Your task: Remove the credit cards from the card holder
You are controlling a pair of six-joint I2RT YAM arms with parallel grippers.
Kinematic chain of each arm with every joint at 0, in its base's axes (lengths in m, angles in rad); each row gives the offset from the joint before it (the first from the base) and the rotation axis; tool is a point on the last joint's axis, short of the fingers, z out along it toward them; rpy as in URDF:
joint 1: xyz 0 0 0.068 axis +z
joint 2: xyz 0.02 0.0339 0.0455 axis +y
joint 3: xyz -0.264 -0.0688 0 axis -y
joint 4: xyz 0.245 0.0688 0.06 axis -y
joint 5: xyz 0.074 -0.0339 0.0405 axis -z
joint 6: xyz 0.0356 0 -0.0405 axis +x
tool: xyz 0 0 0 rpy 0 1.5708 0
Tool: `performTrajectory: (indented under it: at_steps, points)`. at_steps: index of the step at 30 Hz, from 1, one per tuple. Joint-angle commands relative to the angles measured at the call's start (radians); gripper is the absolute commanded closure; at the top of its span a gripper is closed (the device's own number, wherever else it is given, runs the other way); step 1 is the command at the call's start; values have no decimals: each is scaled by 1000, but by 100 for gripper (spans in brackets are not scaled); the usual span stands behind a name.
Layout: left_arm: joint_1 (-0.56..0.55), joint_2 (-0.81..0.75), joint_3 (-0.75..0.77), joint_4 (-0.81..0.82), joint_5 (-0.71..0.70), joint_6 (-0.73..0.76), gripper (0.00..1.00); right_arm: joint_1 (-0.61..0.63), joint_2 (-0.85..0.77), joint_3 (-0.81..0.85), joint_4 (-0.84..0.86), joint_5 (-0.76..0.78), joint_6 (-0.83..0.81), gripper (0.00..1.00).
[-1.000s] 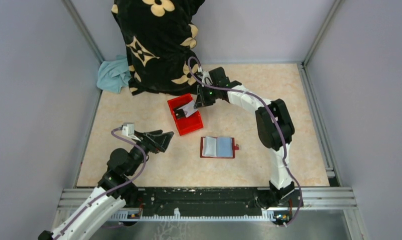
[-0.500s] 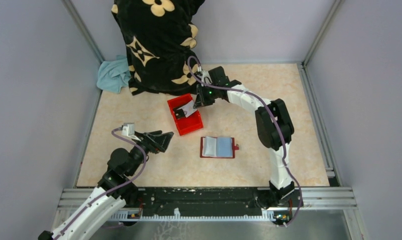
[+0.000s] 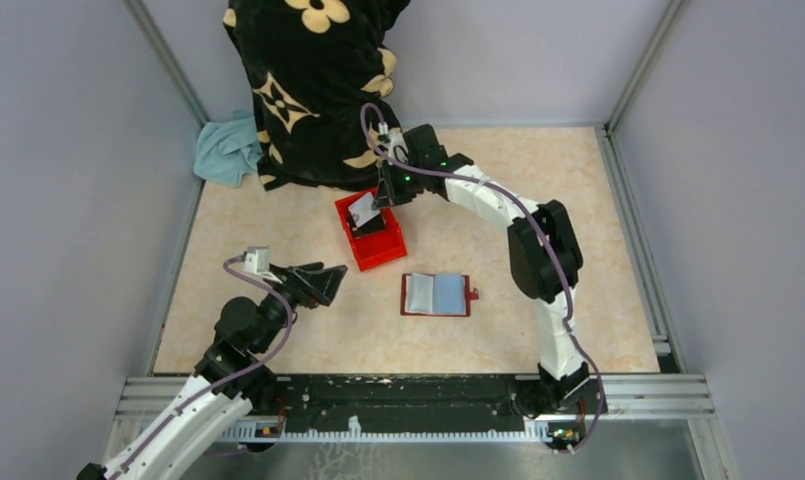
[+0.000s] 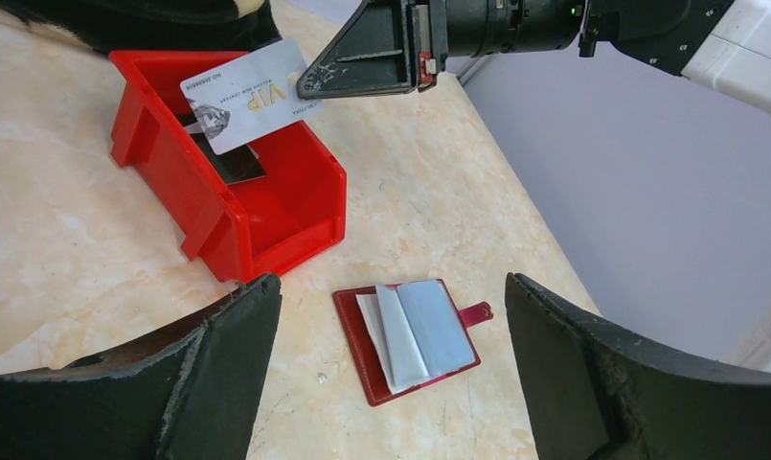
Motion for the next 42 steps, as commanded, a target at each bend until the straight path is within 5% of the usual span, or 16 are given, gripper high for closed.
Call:
performTrajectory:
  at_steps: [1,22,32,42]
  points:
    - [0,-38,28,-35,2,24,8,9,41,67,7,9,7,100]
    - [0,-48,36,-65,-20,34,6,20,131,158,24,-3,25,100]
    - [0,-54,32,-67,-13,22,5,20,156,291,-49,77,-15,72]
    - [0,-69,21,-74,-13,22,5,25,77,246,-49,128,-44,70]
